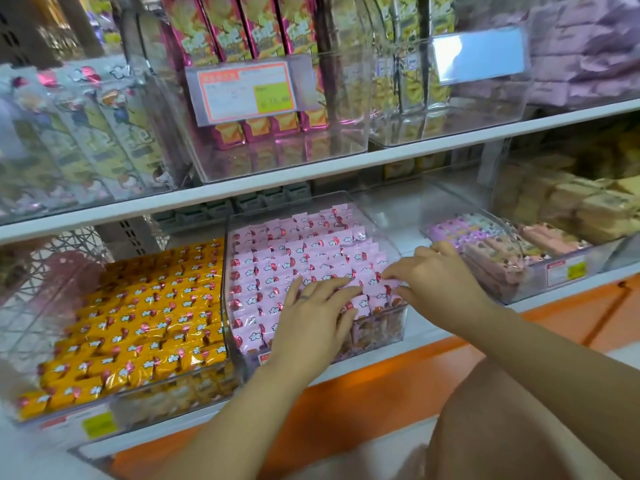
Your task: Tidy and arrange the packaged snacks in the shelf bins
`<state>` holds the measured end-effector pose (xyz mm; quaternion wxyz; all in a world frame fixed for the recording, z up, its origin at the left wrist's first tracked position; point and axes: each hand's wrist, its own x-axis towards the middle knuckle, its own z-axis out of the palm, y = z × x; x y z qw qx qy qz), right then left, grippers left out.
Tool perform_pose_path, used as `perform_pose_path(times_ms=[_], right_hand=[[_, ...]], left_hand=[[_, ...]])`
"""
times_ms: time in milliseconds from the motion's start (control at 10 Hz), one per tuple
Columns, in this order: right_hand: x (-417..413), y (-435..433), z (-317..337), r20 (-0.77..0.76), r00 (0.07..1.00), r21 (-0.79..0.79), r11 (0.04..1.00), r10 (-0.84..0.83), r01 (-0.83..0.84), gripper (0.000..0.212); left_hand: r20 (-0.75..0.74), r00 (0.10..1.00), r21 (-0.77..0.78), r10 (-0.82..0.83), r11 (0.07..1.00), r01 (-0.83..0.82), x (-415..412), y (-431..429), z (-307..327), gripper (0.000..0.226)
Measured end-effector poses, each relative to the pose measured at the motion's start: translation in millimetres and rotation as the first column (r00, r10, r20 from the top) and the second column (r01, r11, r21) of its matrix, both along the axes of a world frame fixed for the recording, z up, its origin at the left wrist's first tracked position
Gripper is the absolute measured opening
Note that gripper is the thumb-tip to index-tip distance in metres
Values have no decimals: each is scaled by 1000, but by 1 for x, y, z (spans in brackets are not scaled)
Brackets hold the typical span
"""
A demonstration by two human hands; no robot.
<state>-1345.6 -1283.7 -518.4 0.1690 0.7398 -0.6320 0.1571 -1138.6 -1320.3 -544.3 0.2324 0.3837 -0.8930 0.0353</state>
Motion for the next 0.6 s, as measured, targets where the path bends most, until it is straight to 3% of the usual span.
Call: perform_pose_path(times_ms=[200,300,600], right_hand=[[0,-7,-6,12,998,-34,997,66,-66,32],[-1,0,-3,-38,995,30,995,93,-92,27],[6,17,22,-224,971,414,910,86,15,44]], left_hand=[[166,986,-36,16,999,-10,-2,-1,0,38],[256,966,76,-24,997,4,-3,1,8,40],[539,839,134,-66,991,-8,-3,4,40,50]])
